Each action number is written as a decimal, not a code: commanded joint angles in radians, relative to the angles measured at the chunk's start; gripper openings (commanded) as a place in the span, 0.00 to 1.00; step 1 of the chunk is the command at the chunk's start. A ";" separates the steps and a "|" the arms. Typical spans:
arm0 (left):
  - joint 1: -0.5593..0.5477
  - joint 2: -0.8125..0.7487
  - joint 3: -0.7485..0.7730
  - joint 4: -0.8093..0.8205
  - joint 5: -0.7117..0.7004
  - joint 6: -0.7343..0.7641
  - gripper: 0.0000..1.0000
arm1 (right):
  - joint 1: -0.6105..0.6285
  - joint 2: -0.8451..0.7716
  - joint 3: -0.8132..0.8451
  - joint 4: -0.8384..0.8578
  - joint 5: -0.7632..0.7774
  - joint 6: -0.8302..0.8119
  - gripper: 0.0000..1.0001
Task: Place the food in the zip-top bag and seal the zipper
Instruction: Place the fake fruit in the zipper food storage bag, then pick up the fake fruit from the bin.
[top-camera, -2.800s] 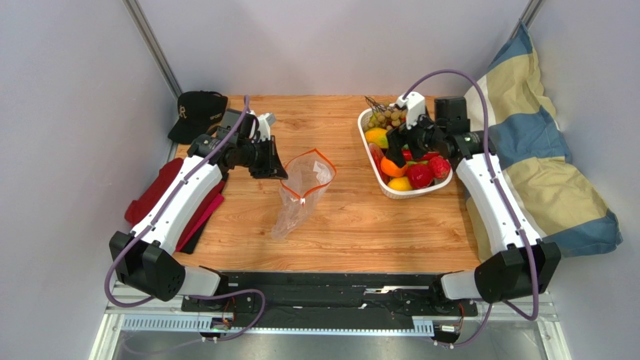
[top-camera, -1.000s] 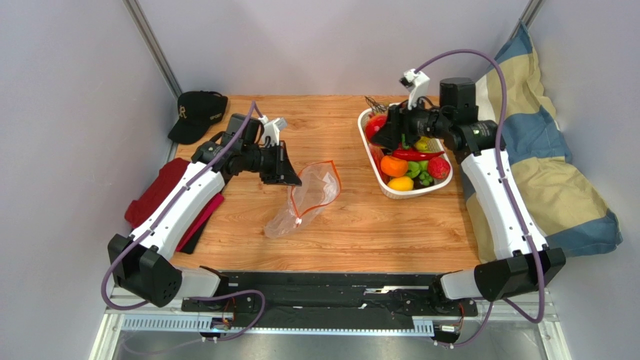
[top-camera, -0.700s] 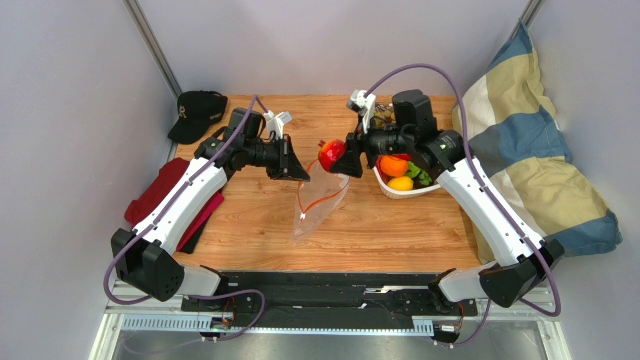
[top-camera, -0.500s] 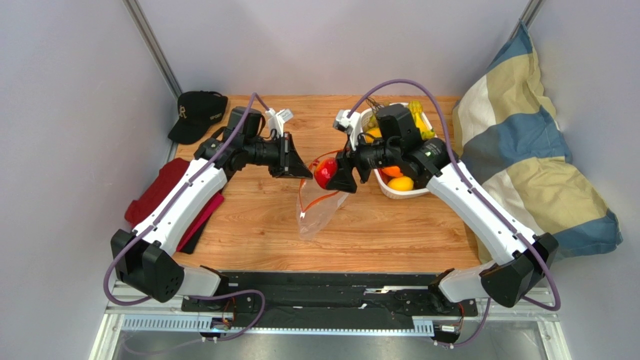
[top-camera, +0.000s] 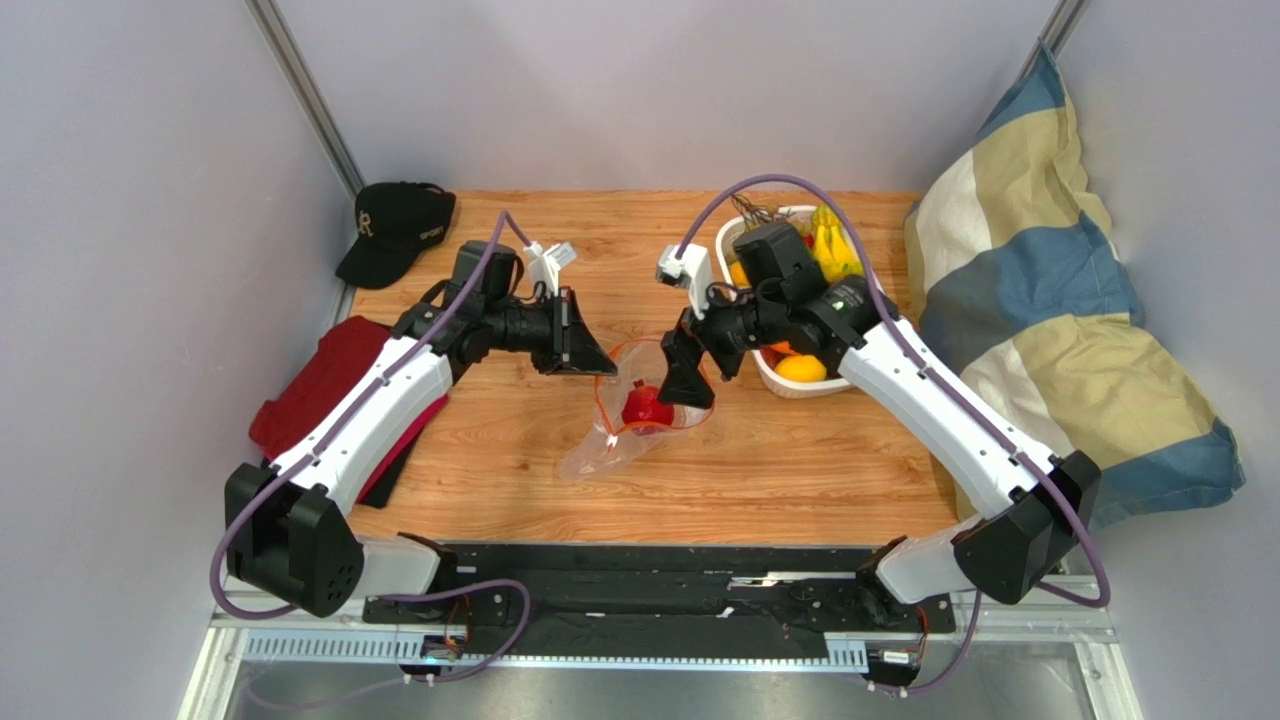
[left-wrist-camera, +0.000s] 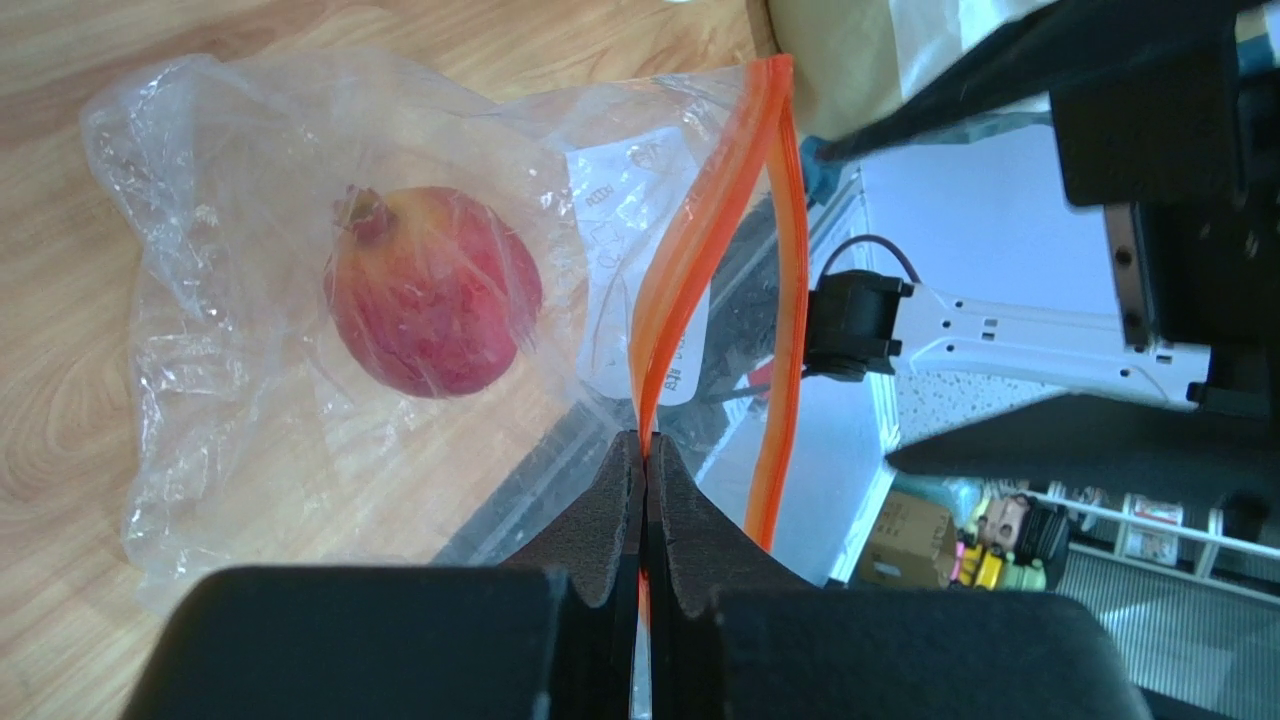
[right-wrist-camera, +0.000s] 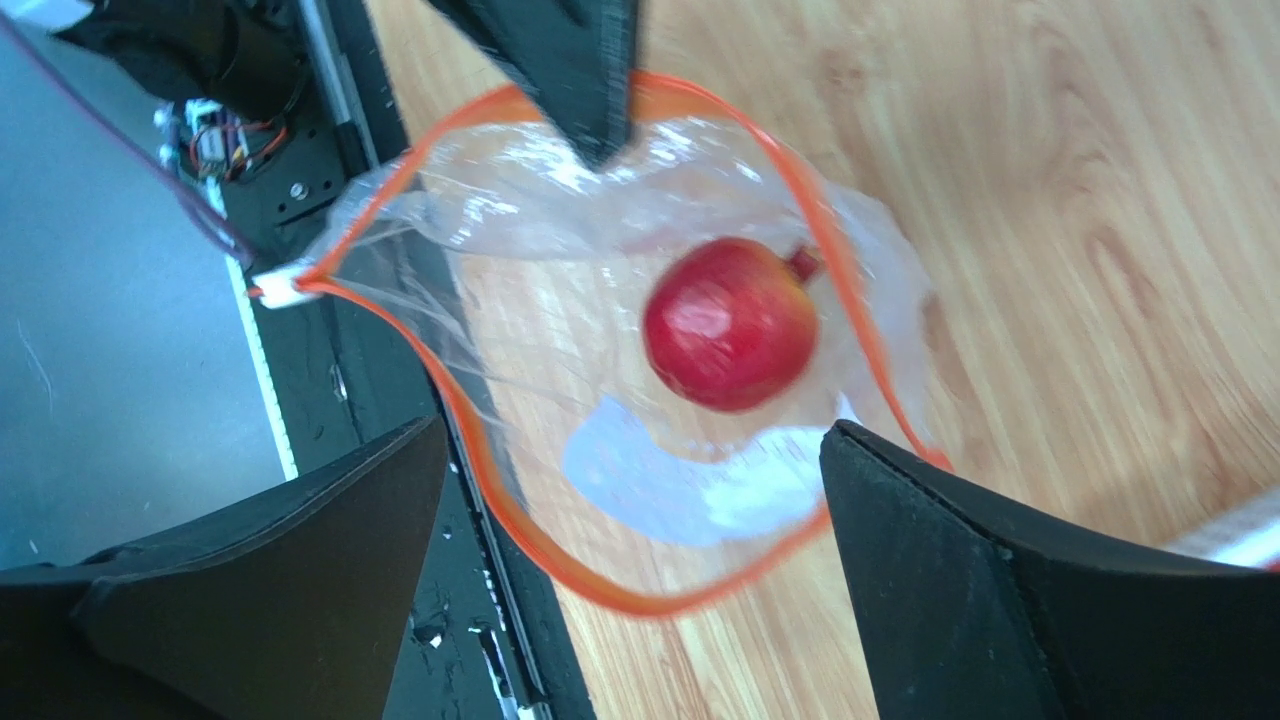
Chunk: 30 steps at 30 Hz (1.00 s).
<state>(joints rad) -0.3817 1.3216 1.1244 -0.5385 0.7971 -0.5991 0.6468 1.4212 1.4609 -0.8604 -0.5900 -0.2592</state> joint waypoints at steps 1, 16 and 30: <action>0.006 -0.042 0.012 0.061 0.019 0.007 0.00 | -0.165 -0.019 0.067 -0.005 -0.004 0.029 1.00; 0.006 -0.027 0.046 0.037 0.008 0.036 0.00 | -0.579 0.146 0.082 -0.040 0.124 -0.123 0.95; 0.006 -0.018 0.054 0.012 0.005 0.059 0.00 | -0.441 0.289 -0.034 0.105 0.346 -0.296 0.91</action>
<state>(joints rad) -0.3775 1.3087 1.1290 -0.5278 0.7956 -0.5697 0.1738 1.7050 1.4540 -0.8577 -0.3355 -0.4595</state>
